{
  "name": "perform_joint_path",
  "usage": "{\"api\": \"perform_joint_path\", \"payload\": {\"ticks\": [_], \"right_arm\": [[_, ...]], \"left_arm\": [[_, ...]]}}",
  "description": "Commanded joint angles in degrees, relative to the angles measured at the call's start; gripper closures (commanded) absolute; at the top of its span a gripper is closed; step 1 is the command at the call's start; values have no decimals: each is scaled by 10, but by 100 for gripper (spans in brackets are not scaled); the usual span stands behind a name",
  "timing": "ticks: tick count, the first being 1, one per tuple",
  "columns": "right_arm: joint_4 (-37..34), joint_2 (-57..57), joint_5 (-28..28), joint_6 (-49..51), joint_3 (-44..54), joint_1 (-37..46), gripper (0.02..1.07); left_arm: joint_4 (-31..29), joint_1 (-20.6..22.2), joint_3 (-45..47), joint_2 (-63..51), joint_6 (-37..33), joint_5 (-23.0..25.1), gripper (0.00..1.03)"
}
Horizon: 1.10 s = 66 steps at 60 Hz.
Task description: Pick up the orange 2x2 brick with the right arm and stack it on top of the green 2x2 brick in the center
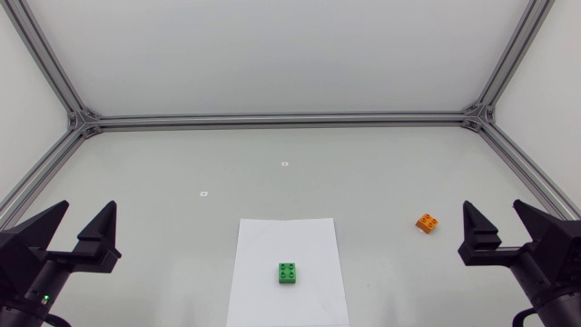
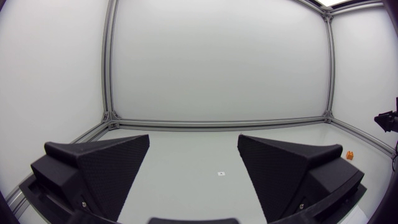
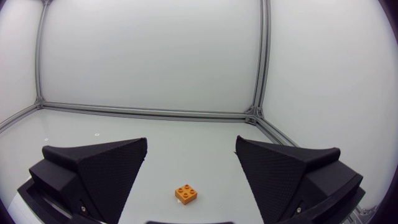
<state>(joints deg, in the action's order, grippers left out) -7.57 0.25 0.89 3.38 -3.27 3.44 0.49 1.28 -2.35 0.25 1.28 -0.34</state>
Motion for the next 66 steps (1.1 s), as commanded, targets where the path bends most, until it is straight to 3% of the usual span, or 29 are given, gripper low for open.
{"api": "perform_joint_path", "payload": {"ticks": [1, 47, 66], "right_arm": [[-31, -6, 0, -7, 2, -3, 6], [2, 2, 1, -7, -61, 0, 6], [4, 185, -1, -5, -184, -3, 6]], "left_arm": [[-8, -1, 23, 5, -8, 3, 4], [-8, -1, 23, 5, -8, 3, 4], [-8, -1, 23, 5, -8, 3, 4]]}}
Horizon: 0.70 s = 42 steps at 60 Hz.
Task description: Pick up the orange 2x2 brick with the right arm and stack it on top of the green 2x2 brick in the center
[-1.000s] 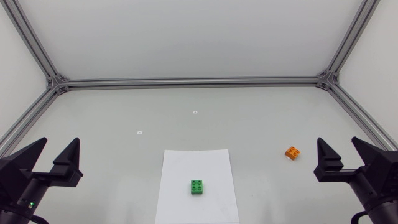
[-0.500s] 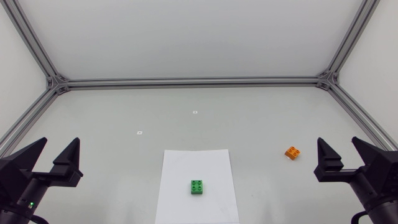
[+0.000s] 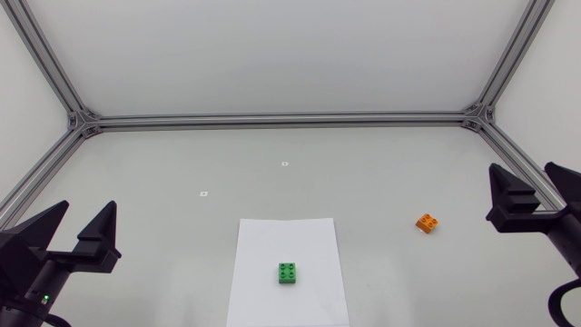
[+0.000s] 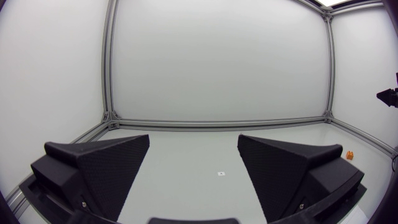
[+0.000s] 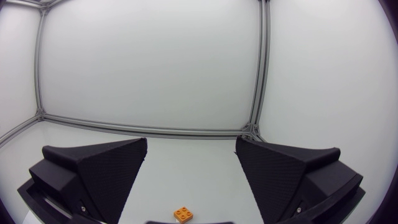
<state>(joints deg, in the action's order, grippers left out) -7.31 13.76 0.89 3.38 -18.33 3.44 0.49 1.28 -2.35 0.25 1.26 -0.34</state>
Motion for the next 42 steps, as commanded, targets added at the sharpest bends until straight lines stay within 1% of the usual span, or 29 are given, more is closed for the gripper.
{"api": "perform_joint_path", "payload": {"ticks": [1, 18, 25, 30, 36, 42], "right_arm": [[0, 58, -1, -5, -40, -4, 6], [-82, 230, -13, -2, -148, 0, 6], [-155, 300, -14, 40, -206, 2, 6], [-194, 337, -14, 62, -236, 7, 6], [-246, 383, -30, 101, -271, 13, 6], [-278, 419, -57, 131, -298, 30, 6]], "left_arm": [[-8, -1, 23, 5, -7, 3, 4], [-8, -1, 23, 5, -7, 3, 4], [-8, -1, 23, 5, -7, 3, 4], [-8, -1, 23, 5, -7, 3, 4], [-8, -1, 23, 5, -7, 3, 4], [-8, -1, 23, 5, -7, 3, 4]]}}
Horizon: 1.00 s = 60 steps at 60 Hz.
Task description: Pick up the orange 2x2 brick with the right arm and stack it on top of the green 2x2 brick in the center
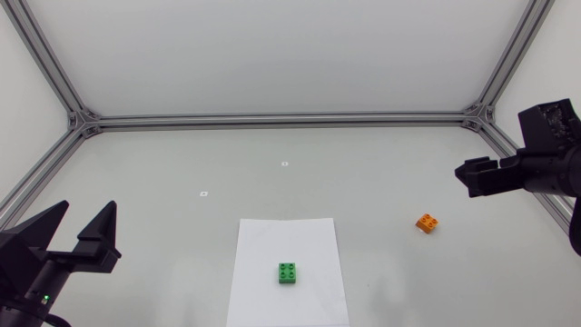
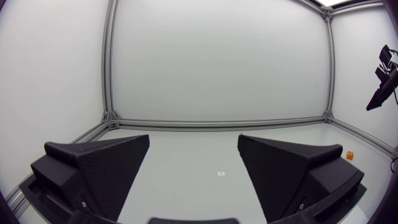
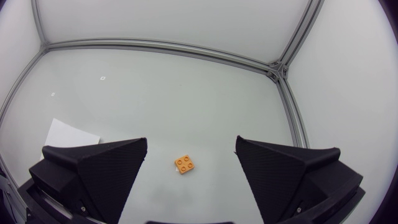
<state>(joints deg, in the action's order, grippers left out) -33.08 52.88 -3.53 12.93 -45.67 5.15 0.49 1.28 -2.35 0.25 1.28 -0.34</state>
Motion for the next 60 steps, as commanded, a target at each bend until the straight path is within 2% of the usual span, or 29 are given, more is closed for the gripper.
{"api": "perform_joint_path", "payload": {"ticks": [1, 8, 15, 26, 32, 39, 55, 60], "right_arm": [[-25, 33, -18, 44, -28, 16, 6], [-35, 57, -23, 112, -34, 23, 6], [-86, 94, -18, 210, -57, 24, 6], [-139, 163, -21, 241, -84, 33, 6], [-170, 197, -49, 296, -86, 43, 7], [-183, 228, -51, 312, -98, 49, 12], [-222, 280, -30, 334, -128, 48, 12], [-232, 303, -26, 342, -141, 49, 7]], "left_arm": [[-8, -1, 23, 5, -8, 3, 4], [-8, -1, 23, 5, -8, 3, 4], [-8, -1, 23, 5, -8, 3, 4], [-8, -1, 23, 5, -8, 3, 4], [-8, -1, 23, 5, -8, 3, 4], [-8, -1, 23, 5, -8, 3, 4], [-8, -1, 23, 5, -8, 3, 4], [-8, -1, 23, 5, -8, 3, 4]]}}
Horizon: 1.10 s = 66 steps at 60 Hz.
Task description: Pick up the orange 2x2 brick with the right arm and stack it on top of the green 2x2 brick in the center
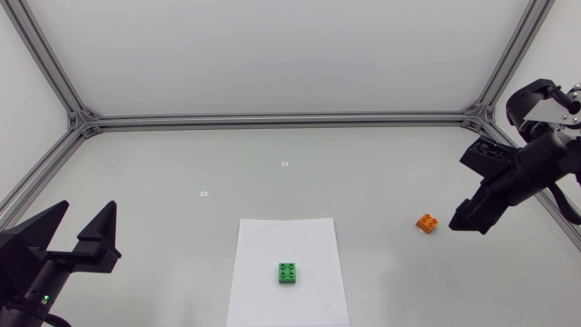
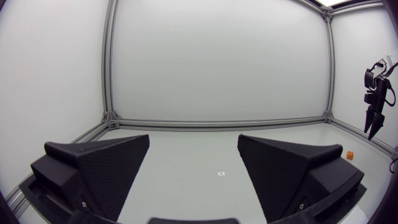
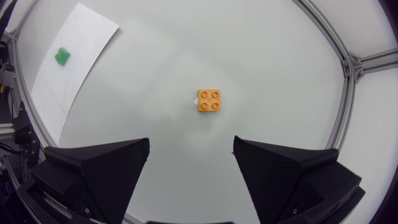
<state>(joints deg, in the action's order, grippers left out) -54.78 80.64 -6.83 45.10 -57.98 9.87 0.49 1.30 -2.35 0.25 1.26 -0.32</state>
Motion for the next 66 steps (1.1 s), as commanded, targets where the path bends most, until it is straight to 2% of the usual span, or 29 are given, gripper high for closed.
{"api": "perform_joint_path", "payload": {"ticks": [1, 16, 34, 66], "right_arm": [[-14, 28, 9, 21, -19, 2, 7], [-13, 67, 32, 21, -41, -9, 7], [21, 125, 50, 11, -57, -27, 7], [59, 193, 60, -12, -78, -39, 7]], "left_arm": [[-8, -2, 23, 5, -7, 2, 4], [-8, -2, 23, 5, -7, 3, 4], [-8, -2, 23, 5, -7, 2, 4], [-8, -2, 23, 5, -7, 2, 4]]}}
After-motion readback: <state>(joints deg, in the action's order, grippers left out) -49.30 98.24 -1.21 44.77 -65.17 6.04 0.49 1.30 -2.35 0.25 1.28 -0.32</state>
